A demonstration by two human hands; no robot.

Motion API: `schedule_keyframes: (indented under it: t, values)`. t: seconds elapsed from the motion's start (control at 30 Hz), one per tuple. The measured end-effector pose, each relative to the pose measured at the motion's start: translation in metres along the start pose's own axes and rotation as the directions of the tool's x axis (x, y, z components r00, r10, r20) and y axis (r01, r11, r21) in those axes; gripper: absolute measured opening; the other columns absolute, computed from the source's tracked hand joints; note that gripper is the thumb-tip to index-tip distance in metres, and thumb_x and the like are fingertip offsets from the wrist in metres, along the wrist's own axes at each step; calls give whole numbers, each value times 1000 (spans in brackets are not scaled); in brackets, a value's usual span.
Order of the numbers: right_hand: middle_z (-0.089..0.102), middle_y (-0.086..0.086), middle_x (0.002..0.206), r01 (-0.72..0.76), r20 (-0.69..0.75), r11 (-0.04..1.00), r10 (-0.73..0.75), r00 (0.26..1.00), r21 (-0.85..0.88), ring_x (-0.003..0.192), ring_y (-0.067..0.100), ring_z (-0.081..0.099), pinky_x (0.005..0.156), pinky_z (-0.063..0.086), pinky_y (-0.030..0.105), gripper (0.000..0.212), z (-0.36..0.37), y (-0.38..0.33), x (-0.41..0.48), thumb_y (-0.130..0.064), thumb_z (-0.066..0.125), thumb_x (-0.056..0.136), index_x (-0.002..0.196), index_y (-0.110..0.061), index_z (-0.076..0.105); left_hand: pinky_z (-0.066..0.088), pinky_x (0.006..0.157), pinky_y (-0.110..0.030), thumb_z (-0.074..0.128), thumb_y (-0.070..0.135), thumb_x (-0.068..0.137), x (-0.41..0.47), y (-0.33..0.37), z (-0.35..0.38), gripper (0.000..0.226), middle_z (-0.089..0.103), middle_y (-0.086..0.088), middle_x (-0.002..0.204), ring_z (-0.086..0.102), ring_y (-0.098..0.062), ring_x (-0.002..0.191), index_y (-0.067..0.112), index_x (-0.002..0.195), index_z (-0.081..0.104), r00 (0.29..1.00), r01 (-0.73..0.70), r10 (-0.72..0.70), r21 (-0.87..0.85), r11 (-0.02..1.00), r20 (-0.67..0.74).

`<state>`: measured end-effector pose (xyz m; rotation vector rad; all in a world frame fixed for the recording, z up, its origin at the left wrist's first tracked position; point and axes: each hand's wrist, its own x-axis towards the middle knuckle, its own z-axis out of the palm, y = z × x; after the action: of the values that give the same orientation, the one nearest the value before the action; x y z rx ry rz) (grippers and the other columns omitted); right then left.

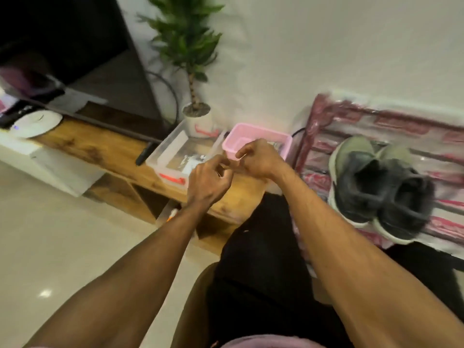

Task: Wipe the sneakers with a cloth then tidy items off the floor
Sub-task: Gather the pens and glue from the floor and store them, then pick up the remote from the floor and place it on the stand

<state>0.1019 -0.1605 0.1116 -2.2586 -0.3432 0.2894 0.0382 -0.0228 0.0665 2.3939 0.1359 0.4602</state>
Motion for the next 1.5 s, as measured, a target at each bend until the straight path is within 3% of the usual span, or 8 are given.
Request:
schedule_keyframes:
  t: [0.27, 0.47, 0.67, 0.83, 0.97, 1.07, 1.23, 1.5]
  values:
    - [73, 1, 100, -39, -365, 999, 27, 931, -25, 92, 11, 67, 88, 55, 29, 25, -154, 34, -29, 1, 62, 81, 98, -12, 76, 42, 66, -26, 62, 24, 81, 75, 135, 56, 20, 62, 11, 70, 61, -16, 72, 27, 100, 67, 973, -222, 229, -159, 962, 28]
    - [71, -2, 84, -177, -624, 982, 177, 761, 63, 73, 9, 66, 72, 53, 23, 23, -238, 79, -89, -5, 63, 79, 95, -13, 76, 49, 73, -26, 65, 22, 82, 77, 227, 101, 21, 63, 13, 75, 56, 2, 70, 30, 101, 68, 901, -385, 425, -284, 878, 90]
    - [70, -4, 91, -316, -740, 945, 274, 615, 87, 77, 6, 65, 74, 58, 28, 24, -281, 139, -189, -5, 62, 79, 97, -13, 76, 51, 71, -31, 62, 29, 77, 21, 316, 161, 23, 60, 15, 67, 61, -12, 71, 30, 99, 67, 808, -442, 550, -399, 804, 212]
    - [73, -1, 90, -420, -764, 878, 430, 482, 229, 74, 12, 68, 77, 58, 31, 23, -291, 206, -284, -5, 62, 79, 95, -13, 76, 47, 68, -28, 62, 27, 83, -57, 380, 215, 24, 60, 13, 72, 56, -4, 69, 27, 106, 65, 681, -448, 632, -473, 759, 370]
    - [72, 0, 86, -462, -737, 774, 598, 313, 432, 69, 11, 69, 63, 55, 24, 21, -281, 263, -363, -7, 62, 81, 97, -13, 75, 42, 59, -23, 59, 34, 84, -123, 413, 261, 28, 63, 8, 80, 59, -8, 72, 29, 111, 63, 523, -449, 657, -479, 754, 543]
    - [72, 2, 83, -453, -685, 669, 711, 158, 590, 66, 14, 68, 55, 47, 20, 18, -257, 308, -422, -6, 62, 80, 90, -14, 74, 49, 66, -29, 59, 38, 83, -176, 425, 296, 32, 64, 9, 86, 62, -12, 74, 31, 115, 60, 387, -465, 638, -456, 759, 666]
    - [72, 3, 80, -405, -542, 475, 838, -63, 781, 63, 17, 69, 60, 56, 27, 15, -203, 362, -490, -5, 64, 78, 85, -13, 74, 48, 77, -33, 63, 34, 83, -243, 422, 342, 38, 64, 4, 91, 60, -15, 86, 30, 120, 57, 174, -484, 556, -421, 767, 813]
    - [72, 5, 90, -354, -346, 267, 920, -184, 896, 75, 22, 70, 73, 60, 42, 19, -125, 426, -518, -11, 63, 74, 76, -28, 70, 51, 87, -42, 63, 33, 80, -309, 391, 395, 38, 63, 7, 88, 60, -17, 89, 35, 117, 57, 50, -462, 378, -314, 829, 925]
